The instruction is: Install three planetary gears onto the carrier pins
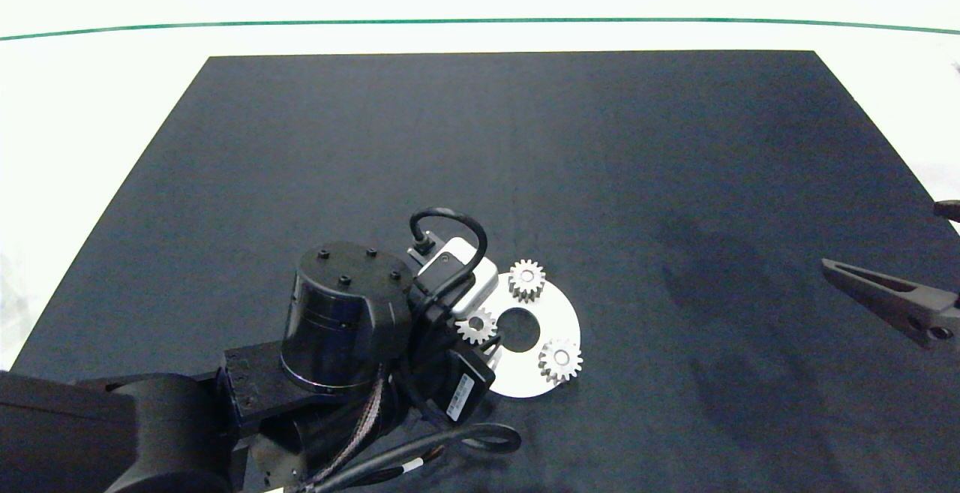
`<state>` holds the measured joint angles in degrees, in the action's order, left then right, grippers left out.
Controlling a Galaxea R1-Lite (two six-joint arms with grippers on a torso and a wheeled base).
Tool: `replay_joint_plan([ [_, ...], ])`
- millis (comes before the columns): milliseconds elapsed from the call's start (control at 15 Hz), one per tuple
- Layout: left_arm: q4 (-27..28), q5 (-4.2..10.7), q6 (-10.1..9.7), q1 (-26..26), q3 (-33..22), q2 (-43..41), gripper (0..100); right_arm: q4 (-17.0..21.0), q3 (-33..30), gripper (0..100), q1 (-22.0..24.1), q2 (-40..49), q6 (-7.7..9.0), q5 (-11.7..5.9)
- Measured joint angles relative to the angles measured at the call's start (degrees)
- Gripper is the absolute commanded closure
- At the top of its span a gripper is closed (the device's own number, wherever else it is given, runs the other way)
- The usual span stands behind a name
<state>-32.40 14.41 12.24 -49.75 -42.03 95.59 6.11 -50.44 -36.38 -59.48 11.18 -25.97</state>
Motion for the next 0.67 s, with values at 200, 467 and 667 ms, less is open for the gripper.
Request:
replay_joint_plan([
  [200, -0.21, 0.28, -0.12, 0.00, 1.00, -0.61, 78, 0.00, 0.00, 0, -0.09, 0.05, 0.00, 0.00],
  [467, -7.67, 1.38, -0.06, -0.11, 2.84, -0.57, 78, 0.00, 0.00, 0, -0.09, 0.05, -0.02, 0.00],
  [667, -8.78, 1.44, -0.11, -0.09, 4.02, -0.17, 78, 0.01, 0.00, 0, -0.09, -0.02, -0.02, 0.00],
])
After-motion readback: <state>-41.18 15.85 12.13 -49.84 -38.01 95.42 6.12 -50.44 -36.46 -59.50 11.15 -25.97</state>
